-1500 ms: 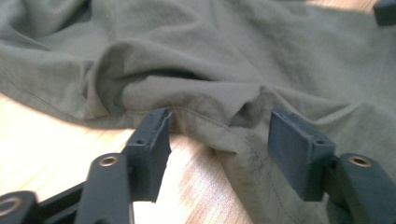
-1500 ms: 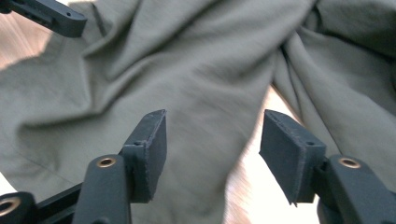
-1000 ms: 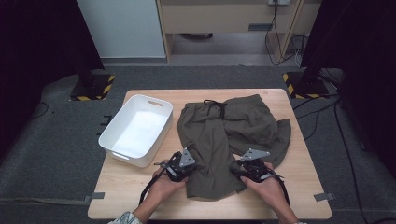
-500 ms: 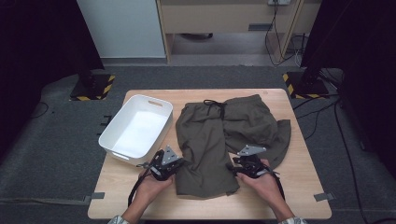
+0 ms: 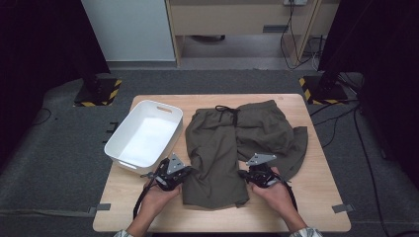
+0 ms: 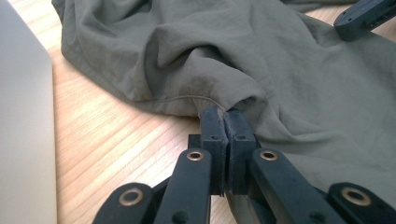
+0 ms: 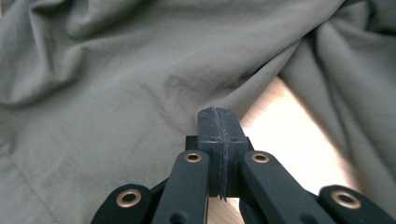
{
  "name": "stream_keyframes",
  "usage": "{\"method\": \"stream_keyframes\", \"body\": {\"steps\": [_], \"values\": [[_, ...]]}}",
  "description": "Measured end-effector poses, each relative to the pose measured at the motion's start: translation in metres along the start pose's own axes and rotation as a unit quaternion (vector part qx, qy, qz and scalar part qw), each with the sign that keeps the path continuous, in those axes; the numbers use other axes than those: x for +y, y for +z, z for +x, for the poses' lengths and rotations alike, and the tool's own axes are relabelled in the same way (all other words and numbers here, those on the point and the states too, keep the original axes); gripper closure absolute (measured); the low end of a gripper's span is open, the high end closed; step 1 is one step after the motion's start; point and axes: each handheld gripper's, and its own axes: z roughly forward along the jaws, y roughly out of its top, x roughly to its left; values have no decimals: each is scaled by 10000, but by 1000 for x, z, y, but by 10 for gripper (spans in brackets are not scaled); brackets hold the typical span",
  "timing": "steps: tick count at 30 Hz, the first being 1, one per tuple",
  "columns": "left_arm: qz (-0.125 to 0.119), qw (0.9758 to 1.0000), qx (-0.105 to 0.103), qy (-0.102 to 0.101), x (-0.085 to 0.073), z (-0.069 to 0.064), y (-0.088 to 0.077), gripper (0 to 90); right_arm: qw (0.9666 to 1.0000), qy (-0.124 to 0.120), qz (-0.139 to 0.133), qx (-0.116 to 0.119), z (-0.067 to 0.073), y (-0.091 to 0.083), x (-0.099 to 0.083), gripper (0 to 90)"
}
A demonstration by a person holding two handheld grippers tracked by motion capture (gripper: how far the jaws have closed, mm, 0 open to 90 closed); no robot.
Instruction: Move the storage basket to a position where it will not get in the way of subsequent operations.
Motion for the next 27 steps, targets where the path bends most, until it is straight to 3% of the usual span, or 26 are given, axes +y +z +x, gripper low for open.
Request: {"method": "stream_keyframes", "body": {"steps": [2, 7, 9, 11, 15, 17, 18, 21, 24, 27], "values": [[-111, 9998, -126, -110, 3, -2, -2, 875, 10000, -21, -93, -14, -2, -11, 6, 900], [-343, 9992, -202, -89, 15, -9, -7, 875, 9992, -67, -308, -245, -9, -42, 22, 900], [-336, 9992, -197, -9, 16, -10, -10, 875, 9981, -219, -355, -446, -8, -57, 32, 900], [-226, 9996, -176, 86, 14, -10, -12, 874, 9980, -247, -388, -433, -4, -61, 38, 900], [108, 9998, -50, 132, 0, -1, -13, 874, 9994, -292, -50, -188, 10, -36, 32, 895], [191, 9998, -36, 105, -4, 2, -12, 873, 9995, -281, 90, -53, 14, -18, 23, 809], [229, 9997, -25, 118, -6, 4, -12, 873, 9996, -267, 29, -57, 15, -15, 21, 767], [377, 9992, 9, 159, -11, 9, -11, 873, 9998, -182, -69, -74, 10, -17, 20, 660], [500, 9987, 41, 82, -15, 14, -10, 873, 9994, -7, -326, -64, 2, -28, 19, 623], [546, 9984, 53, 109, -16, 13, -9, 872, 9992, 123, -355, -121, -4, -29, 14, 626]]}}
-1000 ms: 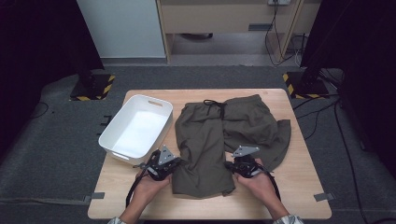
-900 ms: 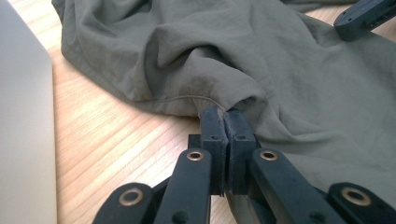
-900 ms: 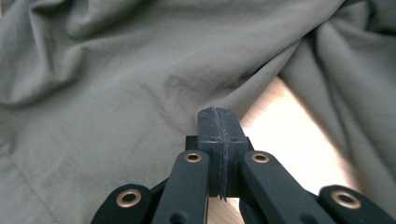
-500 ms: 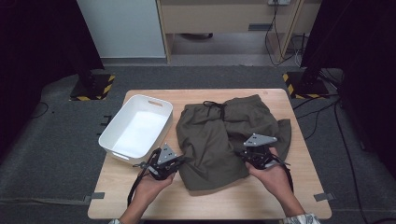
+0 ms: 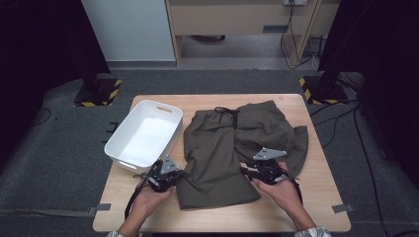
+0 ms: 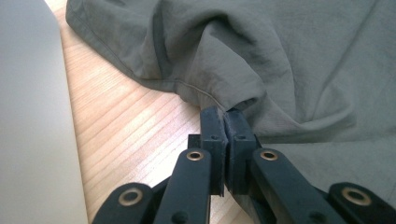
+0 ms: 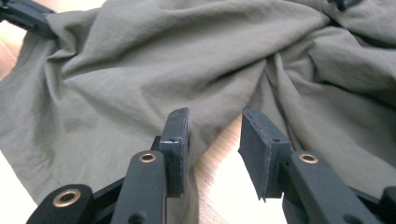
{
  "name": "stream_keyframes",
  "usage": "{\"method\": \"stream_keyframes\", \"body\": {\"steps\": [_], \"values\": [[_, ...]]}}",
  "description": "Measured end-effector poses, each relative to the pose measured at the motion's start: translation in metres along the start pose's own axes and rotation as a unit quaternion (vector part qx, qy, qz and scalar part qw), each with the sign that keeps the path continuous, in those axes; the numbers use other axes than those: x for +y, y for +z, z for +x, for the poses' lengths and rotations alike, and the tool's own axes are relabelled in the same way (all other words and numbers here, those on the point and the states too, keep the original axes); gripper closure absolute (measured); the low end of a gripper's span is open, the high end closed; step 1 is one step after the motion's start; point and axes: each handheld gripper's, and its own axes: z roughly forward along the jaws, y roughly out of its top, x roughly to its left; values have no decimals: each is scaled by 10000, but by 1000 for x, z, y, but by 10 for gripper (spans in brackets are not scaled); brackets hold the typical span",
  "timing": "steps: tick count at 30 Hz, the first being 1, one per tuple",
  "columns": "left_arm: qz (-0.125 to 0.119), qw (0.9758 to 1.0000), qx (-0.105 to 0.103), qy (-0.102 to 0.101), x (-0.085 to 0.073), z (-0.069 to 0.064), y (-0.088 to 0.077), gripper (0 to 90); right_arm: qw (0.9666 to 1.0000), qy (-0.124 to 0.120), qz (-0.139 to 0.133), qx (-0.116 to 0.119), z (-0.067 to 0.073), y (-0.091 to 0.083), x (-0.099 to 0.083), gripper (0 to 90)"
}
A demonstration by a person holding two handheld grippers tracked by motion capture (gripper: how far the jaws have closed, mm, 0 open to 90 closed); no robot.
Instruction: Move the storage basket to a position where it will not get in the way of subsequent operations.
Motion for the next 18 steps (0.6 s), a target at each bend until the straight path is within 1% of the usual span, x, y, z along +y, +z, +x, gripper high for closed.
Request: {"method": "stream_keyframes", "body": {"steps": [1, 3, 4, 5, 6, 8, 9, 11, 13, 14, 16, 18], "values": [[25, 10000, 12, 9, 0, 0, 0, 872, 10000, 35, -16, -25, -1, 2, -3, 612], [82, 9999, 58, 20, -2, 1, 1, 872, 9998, 129, -148, 56, -2, 2, -6, 601], [102, 9999, 74, 2, -2, 2, 1, 873, 9997, 131, -181, 33, -2, 1, -6, 594], [101, 9999, 86, -15, -3, 4, 1, 873, 9997, 95, -200, -79, -2, -1, -5, 599], [97, 9999, 101, -41, -3, 6, 1, 873, 9996, 113, -234, -147, -3, -3, -4, 598], [104, 9999, 108, -78, -5, 9, 1, 873, 9990, 249, -328, -192, -8, -6, -2, 607], [104, 9998, 107, -93, -6, 10, 1, 872, 9989, 295, -313, -192, -10, -4, -2, 604], [58, 9999, 54, -140, -6, 9, 0, 871, 9992, 296, -239, -150, -12, 2, -2, 593], [37, 9999, 40, -101, -5, 8, -2, 871, 9993, 306, -154, -124, -11, 10, 2, 571], [31, 9999, 43, -104, -6, 8, -4, 872, 9994, 302, -158, -110, -10, 15, 5, 563], [9, 9999, 54, -150, -7, 11, -6, 872, 9995, 274, -103, -118, -10, 24, 11, 542], [-12, 9998, 79, -197, -9, 13, -9, 874, 9995, 261, -14, -174, -10, 35, 15, 527]]}}
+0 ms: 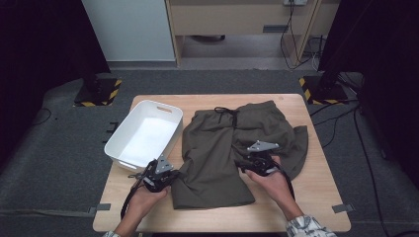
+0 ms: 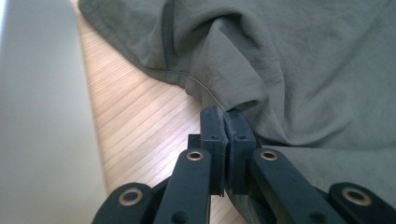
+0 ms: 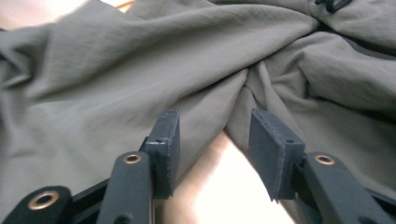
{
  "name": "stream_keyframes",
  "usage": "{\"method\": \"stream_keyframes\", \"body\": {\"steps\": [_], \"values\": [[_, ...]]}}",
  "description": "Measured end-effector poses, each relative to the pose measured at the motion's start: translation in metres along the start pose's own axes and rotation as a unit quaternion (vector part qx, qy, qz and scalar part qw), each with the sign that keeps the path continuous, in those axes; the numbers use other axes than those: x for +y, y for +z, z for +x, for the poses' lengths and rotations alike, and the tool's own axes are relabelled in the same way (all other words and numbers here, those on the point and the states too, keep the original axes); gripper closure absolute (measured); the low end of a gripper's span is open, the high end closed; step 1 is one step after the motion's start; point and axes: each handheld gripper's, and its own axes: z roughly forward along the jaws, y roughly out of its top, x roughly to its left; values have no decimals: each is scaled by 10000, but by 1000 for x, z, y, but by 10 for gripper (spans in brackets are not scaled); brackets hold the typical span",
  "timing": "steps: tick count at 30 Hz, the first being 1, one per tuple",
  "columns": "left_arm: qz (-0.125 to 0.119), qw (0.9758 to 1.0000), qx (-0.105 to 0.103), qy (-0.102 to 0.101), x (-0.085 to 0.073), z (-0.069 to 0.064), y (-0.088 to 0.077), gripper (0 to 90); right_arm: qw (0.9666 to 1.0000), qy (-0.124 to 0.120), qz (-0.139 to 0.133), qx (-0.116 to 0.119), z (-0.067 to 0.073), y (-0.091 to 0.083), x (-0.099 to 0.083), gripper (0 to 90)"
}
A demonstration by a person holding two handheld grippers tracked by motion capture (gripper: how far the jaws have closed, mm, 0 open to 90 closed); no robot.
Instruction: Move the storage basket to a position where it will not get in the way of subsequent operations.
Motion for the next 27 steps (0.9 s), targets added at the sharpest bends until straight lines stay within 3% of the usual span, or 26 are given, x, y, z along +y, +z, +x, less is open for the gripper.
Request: {"method": "stream_keyframes", "body": {"steps": [5, 7, 9, 10, 11, 17, 23, 27], "values": [[3, 10000, 52, 3, -4, 4, -5, 874, 9995, -13, 300, -12, 2, 28, 0, 528], [-18, 10000, 69, -33, -4, 6, -4, 874, 9991, -14, 431, 63, 4, 35, -1, 629], [-14, 10000, 72, -26, -4, 6, -3, 873, 9983, -67, 576, 67, 6, 39, -2, 816], [-9, 10000, 89, -24, -4, 6, -2, 873, 9983, -105, 575, 49, 6, 39, -3, 863], [11, 10000, 95, -7, -4, 6, -2, 871, 9982, -80, 595, 55, 6, 38, -3, 895], [59, 9999, 81, 54, -2, 3, 3, 869, 9972, -227, 706, -33, 6, 12, -10, 900], [219, 9996, -69, 175, -3, -2, 8, 862, 9967, -254, 764, 31, 4, -15, -27, 900], [360, 9989, -123, 261, -4, -6, 12, 860, 9976, -263, 622, 130, 1, -25, -30, 900]]}}
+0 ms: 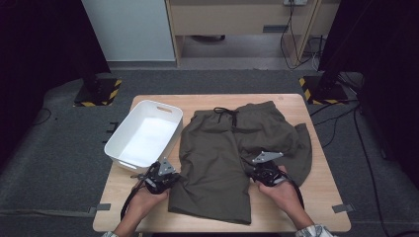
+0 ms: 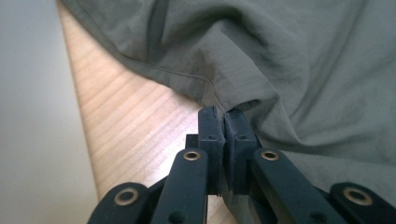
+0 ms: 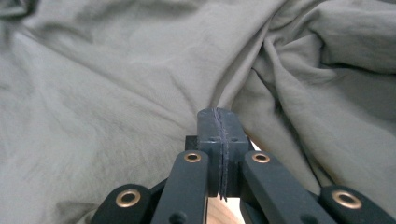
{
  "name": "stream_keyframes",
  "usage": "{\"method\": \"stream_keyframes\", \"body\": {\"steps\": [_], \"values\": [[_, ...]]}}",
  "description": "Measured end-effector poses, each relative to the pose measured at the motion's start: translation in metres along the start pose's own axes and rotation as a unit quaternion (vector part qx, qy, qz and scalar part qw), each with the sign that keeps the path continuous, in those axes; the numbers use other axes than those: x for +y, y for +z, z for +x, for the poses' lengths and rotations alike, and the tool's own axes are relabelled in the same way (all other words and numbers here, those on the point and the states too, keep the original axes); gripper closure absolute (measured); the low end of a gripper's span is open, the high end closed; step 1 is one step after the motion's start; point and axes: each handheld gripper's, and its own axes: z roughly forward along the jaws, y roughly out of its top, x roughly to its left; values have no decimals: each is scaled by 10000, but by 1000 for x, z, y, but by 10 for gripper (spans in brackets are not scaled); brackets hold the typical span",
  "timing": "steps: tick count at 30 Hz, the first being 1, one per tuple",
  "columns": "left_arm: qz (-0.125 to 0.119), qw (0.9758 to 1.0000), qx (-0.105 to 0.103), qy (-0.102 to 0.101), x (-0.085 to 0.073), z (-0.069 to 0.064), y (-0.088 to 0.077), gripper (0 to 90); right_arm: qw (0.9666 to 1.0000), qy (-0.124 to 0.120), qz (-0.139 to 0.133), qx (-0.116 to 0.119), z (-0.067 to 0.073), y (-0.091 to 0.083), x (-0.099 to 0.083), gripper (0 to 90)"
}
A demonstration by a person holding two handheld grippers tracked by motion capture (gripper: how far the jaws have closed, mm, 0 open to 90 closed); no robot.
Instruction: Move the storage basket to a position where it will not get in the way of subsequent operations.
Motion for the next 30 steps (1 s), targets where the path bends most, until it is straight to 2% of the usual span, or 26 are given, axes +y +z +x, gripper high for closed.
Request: {"method": "stream_keyframes", "body": {"steps": [2, 3, 6, 10, 12, 15, 17, 19, 21, 23, 27, 30], "values": [[24, 10000, 14, 7, 0, 0, 1, 860, 9999, 4, -107, 43, -2, -4, 0, 871], [38, 10000, 54, 15, 0, 0, 1, 862, 9998, 4, -173, 46, -3, -6, 0, 827], [47, 9998, 200, -35, -2, 3, -2, 867, 9995, -9, -298, -123, -11, -12, -1, 713], [189, 9992, 341, -88, -5, 5, -5, 868, 9984, -70, -276, -479, -22, -14, -4, 581], [252, 9987, 438, -60, -6, 5, -5, 865, 9982, -77, -228, -554, -28, -12, -7, 528], [75, 9992, 393, -91, -4, 3, -7, 842, 9976, -81, -160, -670, -36, -9, -13, 457], [-129, 9989, 432, -131, -2, 1, -10, 766, 9971, -53, -127, -746, -41, -7, -15, 464], [-435, 9980, 417, -176, 1, 0, -16, 709, 9972, 10, -104, -747, -45, -5, -17, 521], [-771, 9960, 377, -256, 5, -2, -21, 645, 9973, 46, -37, -726, -48, -4, -19, 608], [-998, 9939, 347, -308, 8, -3, -22, 598, 9973, 36, 65, -731, -49, -2, -20, 718], [-1093, 9923, 366, -449, 10, -3, -23, 557, 9973, 79, 133, -716, -48, 0, -19, 862], [-1143, 9914, 348, -541, 10, -1, -24, 551, 9979, 142, 227, -585, -44, 0, -17, 890]]}}
